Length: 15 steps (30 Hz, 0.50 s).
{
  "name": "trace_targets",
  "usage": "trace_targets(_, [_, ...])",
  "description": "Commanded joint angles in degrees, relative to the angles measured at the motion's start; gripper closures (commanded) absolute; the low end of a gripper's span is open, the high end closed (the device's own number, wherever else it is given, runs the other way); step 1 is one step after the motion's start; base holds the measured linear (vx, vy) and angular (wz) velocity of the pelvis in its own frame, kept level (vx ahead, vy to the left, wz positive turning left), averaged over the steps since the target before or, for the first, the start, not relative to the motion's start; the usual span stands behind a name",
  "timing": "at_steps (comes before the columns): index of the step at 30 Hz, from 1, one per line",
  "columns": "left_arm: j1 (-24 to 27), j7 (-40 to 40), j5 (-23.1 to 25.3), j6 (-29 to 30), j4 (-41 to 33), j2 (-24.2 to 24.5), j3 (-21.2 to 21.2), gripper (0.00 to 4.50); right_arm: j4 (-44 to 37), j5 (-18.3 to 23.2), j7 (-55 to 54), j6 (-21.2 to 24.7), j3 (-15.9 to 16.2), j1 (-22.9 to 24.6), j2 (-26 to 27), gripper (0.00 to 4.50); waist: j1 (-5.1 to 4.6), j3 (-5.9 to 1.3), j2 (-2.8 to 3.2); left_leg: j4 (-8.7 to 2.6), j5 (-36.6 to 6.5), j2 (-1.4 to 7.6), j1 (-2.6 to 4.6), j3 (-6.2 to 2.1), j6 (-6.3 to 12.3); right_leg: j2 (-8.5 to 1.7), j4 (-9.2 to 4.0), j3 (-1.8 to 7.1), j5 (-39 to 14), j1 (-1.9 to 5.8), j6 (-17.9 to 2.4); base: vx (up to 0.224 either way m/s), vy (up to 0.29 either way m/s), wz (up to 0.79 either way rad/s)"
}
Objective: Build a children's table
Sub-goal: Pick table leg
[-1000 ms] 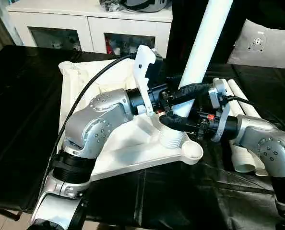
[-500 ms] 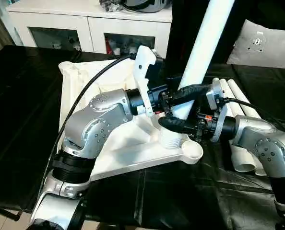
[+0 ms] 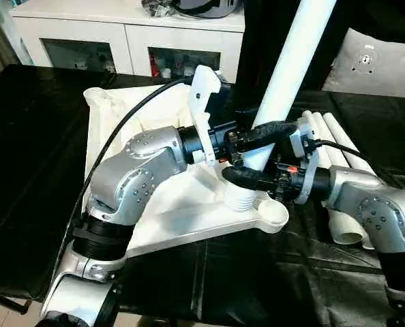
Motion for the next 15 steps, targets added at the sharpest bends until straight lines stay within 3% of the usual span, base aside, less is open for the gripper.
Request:
trace_targets(1, [-0.5,-1.1,-1.6,1.8,-2.3,-0.9,-1.3,2.65,1.3,-1.1,-2.0,0.2,-0.4,0.2,0.1,2.44,0.10,-4.47,-1.18,-3.55,-5.0,3.19,1.90,-0.69,1.54,-3.84,-3.46,0.78,0.8,1.68,-14.7,0.000,0.000,0.00])
trace_targets(2, [-0.7,0.1,-2.6,3.4,-2.0,-1.6,-0.5,2.65,1.5,-1.4,-2.6,-0.5,-0.7,0.3,0.5,2.45,0.05,-4.48,-1.21,-3.53,-5.1,3.19,1.92,-0.64,1.40,-3.84,-3.43,0.78,0.7,1.67,-14.8,0.000,0.000,0.00])
trace_targets(3, [-0.7,0.1,-2.6,3.4,-2.0,-1.6,-0.5,2.09,1.5,-1.4,-2.6,-0.5,-0.7,0.3,0.5,2.46,0.03,-4.46,-1.16,-3.53,-5.2,3.14,1.89,-0.65,1.34,-3.84,-3.49,0.77,0.6,1.63,-14.9,0.000,0.000,0.00])
trace_targets(9, [0.7,-1.6,-10.4,5.4,-4.7,-4.7,1.6,1.60,0.4,0.1,-3.3,-0.4,-1.4,1.7,2.7,2.53,0.15,-4.42,-1.20,-3.57,-5.8,3.17,1.82,-0.60,1.46,-3.90,-3.52,0.79,0.3,1.61,-15.5,0.000,0.000,0.00])
trace_targets(13, [1.1,-1.4,-12.0,6.0,-5.0,-6.1,2.3,1.45,0.2,0.0,-3.6,-0.7,-1.3,2.0,3.2,2.55,0.12,-4.34,-1.09,-3.70,-6.9,3.17,1.96,-0.64,1.02,-3.86,-3.84,0.81,-1.8,1.51,-14.7,0.000,0.000,0.00])
trace_targets(15, [1.3,-0.8,-13.7,6.9,-5.0,-8.0,3.3,1.14,0.0,-0.3,-3.9,-1.0,-1.1,2.3,3.7,2.55,0.03,-4.23,-1.16,-3.78,-7.8,3.16,1.94,-0.61,0.52,-3.89,-4.00,0.86,-3.2,1.51,-14.4,0.000,0.000,0.00])
